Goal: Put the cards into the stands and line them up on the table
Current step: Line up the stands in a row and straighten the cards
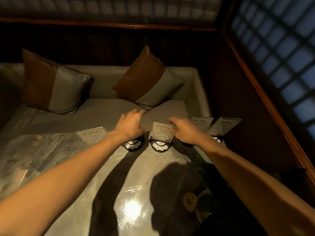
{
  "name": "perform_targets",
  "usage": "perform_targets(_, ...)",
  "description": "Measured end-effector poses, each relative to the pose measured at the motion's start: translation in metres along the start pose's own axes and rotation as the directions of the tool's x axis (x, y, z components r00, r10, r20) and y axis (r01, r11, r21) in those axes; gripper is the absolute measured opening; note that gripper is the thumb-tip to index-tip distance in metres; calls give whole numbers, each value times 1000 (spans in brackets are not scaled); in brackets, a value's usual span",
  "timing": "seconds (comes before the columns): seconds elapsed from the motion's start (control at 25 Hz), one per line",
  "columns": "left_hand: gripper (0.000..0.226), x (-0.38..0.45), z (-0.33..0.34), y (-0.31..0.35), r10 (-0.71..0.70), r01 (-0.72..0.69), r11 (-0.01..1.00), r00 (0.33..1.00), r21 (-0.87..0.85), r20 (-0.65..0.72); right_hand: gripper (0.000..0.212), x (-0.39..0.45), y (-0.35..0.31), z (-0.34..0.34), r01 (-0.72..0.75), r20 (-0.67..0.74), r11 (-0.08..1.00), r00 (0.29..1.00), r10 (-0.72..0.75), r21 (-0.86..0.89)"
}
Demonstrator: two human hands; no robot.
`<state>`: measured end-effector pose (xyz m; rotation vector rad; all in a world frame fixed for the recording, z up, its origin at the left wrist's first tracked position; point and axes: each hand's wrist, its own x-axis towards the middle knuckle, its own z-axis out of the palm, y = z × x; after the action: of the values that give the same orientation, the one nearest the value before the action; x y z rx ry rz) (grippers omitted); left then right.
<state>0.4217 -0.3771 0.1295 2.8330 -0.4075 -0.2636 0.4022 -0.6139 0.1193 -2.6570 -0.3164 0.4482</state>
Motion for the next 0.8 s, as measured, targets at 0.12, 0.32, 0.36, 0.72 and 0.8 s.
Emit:
perform_targets(0.12, 69, -4, 3, -18, -60, 65, 997, 994, -45, 88, 23, 9, 0, 7, 15, -8, 999, 1000, -15, -36)
perform_targets(0.32, 59, 4, 9, -3, 58, -59, 998, 998, -19, -38, 20, 20, 4, -2, 43, -18, 999, 999, -43, -29)
perform_targets(0.36, 53, 10, 10, 6, 121, -123, 992, 992, -37, -46, 20, 22, 6, -4, 48, -11, 999, 999, -48, -22)
perform_targets(0.72, 19, 50, 33, 48, 131, -143, 961, 989, -236, -66, 22, 28, 41, -19, 23, -36, 1000, 999, -23, -21)
perform_targets(0.8, 19, 57, 33, 50, 130, -147, 961, 988, -234, -86, 22, 29, 45, -21, 25, -36, 1000, 999, -25, -10)
